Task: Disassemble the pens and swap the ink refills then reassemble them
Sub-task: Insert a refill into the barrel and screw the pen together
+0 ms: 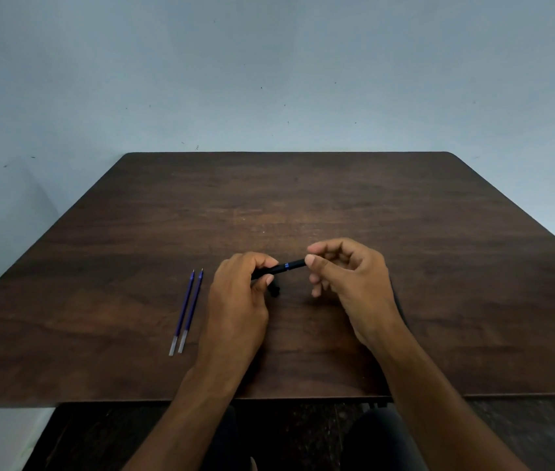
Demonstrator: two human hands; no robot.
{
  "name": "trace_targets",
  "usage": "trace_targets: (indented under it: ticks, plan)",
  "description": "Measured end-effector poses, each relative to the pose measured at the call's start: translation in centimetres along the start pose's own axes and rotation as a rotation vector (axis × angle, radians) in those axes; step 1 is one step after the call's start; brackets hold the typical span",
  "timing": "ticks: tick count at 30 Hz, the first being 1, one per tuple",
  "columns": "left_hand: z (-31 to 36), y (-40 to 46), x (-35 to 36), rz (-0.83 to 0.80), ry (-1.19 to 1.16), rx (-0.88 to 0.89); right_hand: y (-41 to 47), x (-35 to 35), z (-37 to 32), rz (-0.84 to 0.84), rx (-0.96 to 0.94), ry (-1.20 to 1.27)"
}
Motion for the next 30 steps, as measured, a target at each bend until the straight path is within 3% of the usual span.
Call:
trace_targets:
  ticks: [17,23,30]
  plan:
    - [-0.05,-0.20,0.11,-0.011,0.017,-0.007,-0.24,0.20,-0.62,0.135,-0.122,-0.441]
    - [-0.27,-0.12,0.13,0.004,0.019,-0.017,-0.38,0.08,-0.50,0.029,-0.075,-0.196]
    - [-0.21,-0.09,0.13,-0.002,0.017,-0.031,-0.32,0.04,-0.39,0.065,-0.107,-0.368]
Point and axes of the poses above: each hand's wrist, its own y-axis towards the middle knuckle, its own x-axis out of the palm, z = x × y, the point moved 4 cm from there along y, towards the middle knuckle, and after that the axes turned 4 degrees about -y, right-handed, at the moved point
